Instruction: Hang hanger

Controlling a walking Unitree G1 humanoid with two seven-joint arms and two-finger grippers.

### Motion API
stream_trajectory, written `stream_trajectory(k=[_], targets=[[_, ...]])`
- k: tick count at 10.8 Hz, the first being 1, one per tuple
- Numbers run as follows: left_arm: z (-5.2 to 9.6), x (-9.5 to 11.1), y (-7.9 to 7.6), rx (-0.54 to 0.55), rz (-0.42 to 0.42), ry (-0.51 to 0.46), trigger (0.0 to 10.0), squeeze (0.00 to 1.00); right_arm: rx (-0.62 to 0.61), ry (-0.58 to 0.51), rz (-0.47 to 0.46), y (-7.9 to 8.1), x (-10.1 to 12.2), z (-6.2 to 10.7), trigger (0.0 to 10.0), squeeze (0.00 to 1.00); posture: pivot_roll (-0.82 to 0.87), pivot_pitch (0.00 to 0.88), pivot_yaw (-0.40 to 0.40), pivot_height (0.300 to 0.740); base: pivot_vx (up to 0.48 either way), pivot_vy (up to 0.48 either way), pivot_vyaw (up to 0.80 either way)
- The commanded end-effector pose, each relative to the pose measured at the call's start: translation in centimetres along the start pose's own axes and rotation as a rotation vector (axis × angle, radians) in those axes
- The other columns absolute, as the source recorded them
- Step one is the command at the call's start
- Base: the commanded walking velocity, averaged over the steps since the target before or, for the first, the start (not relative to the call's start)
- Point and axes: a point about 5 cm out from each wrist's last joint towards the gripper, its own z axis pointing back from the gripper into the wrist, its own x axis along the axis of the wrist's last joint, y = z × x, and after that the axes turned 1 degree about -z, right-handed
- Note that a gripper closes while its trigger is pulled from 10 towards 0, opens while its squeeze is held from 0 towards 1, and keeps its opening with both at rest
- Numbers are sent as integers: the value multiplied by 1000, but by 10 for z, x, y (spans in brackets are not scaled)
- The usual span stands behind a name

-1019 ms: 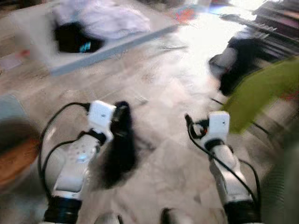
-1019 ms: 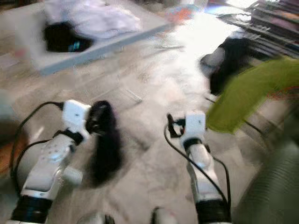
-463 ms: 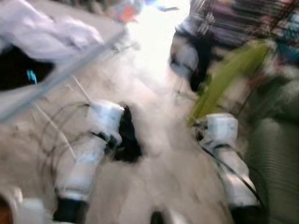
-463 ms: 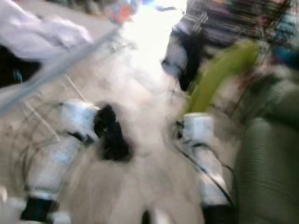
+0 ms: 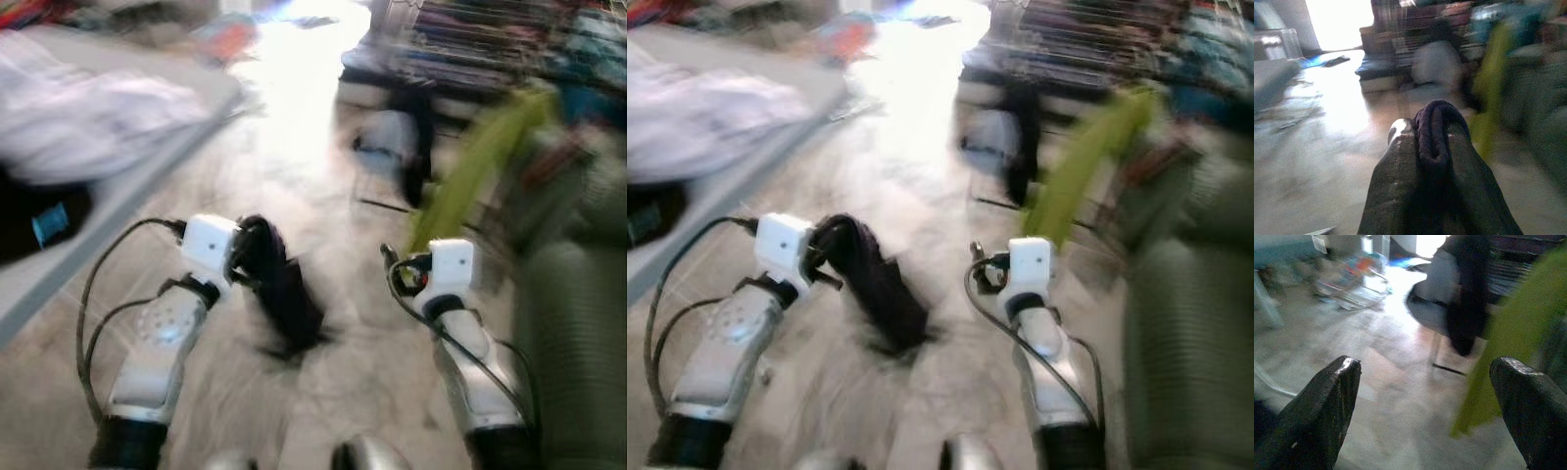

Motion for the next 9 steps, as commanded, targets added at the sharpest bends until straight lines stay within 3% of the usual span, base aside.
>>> stream_trajectory(k=[1, 5, 6, 7, 9], targets=[[2, 8, 8, 13, -29, -33, 10000, 0, 7, -32, -10, 5, 8, -4, 10000, 0, -21, 57, -17, 740, 364, 311, -450], [3, 6, 6, 2, -31, -26, 10000, 0, 8, -31, -8, 5, 8, -3, 10000, 0, -21, 57, -17, 740, 364, 312, -447], [27, -16, 15, 98, -52, 50, 10000, 0, -15, -13, 17, -4, 0, 10, 10000, 0, -6, 40, -23, 740, 0, 0, 0], [65, -43, 23, 212, -102, 154, 10000, 0, -37, 19, 60, -15, -10, 30, 10000, 0, -7, 52, -25, 740, 0, 0, 0], [53, -33, 22, 215, -86, 119, 10000, 0, -35, 9, 58, -14, -8, 28, 10000, 0, -7, 52, -25, 740, 0, 0, 0]])
